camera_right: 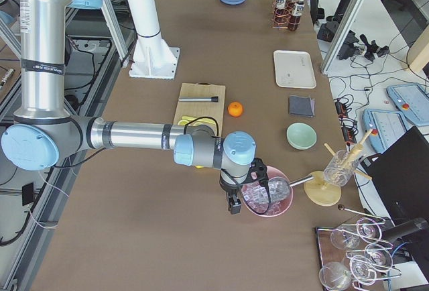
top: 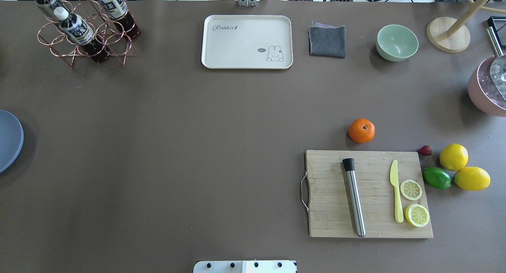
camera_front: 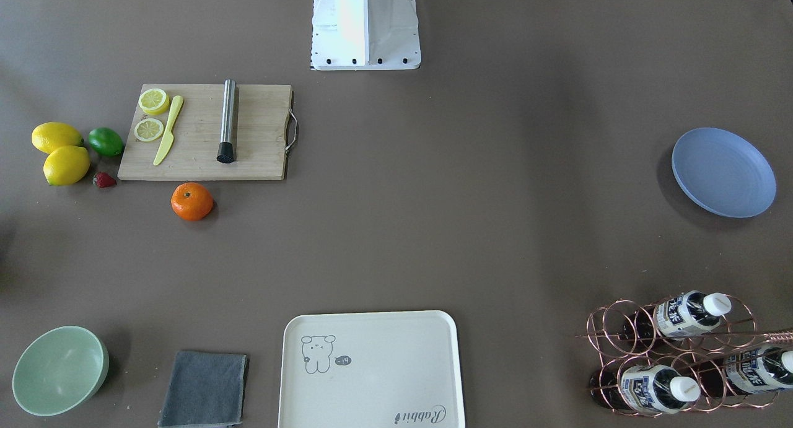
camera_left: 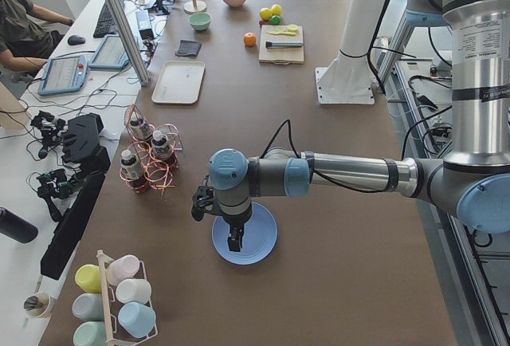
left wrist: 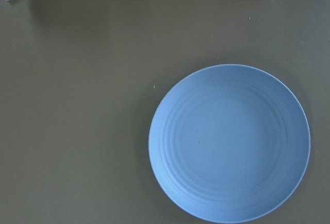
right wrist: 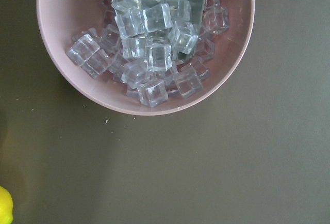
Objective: Pick orange to plate
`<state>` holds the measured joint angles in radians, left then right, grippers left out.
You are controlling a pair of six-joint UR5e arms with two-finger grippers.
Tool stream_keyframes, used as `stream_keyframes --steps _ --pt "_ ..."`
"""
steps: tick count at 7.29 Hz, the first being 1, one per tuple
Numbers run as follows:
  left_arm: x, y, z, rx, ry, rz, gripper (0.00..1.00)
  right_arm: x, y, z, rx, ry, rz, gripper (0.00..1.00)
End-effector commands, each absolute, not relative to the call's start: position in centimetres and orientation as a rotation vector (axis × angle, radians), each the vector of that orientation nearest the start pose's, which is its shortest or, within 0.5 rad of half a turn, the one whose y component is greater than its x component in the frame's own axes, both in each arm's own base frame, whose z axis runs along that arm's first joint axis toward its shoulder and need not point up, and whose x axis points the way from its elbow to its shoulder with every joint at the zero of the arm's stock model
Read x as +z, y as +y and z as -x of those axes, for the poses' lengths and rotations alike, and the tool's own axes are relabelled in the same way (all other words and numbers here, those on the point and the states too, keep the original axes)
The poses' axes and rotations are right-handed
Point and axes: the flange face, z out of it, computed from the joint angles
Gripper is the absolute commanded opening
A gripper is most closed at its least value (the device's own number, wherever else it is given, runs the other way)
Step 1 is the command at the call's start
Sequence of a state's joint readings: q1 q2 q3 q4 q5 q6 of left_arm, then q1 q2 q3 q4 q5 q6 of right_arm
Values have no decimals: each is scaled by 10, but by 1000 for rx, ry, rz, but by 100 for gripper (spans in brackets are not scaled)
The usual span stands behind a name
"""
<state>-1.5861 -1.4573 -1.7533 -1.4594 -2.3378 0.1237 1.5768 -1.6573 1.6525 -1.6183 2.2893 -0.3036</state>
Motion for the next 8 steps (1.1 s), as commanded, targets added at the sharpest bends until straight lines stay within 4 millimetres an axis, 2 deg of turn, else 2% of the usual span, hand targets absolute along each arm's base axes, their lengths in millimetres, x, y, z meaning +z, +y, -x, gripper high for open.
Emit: stream_keyframes --steps 1,3,5,8 --pt "628 -441 71 107 764 -53 98 667 -451 -70 -266 -725 -63 100" --pt "643 -423 71 141 757 -141 98 665 -453 -70 -267 -728 -67 100" --pt "661 -394 71 169 754 -185 98 667 -451 -70 -266 -725 -64 100" --pt "663 -390 65 169 832 -198 98 668 -449 -70 -264 -728 -63 100"
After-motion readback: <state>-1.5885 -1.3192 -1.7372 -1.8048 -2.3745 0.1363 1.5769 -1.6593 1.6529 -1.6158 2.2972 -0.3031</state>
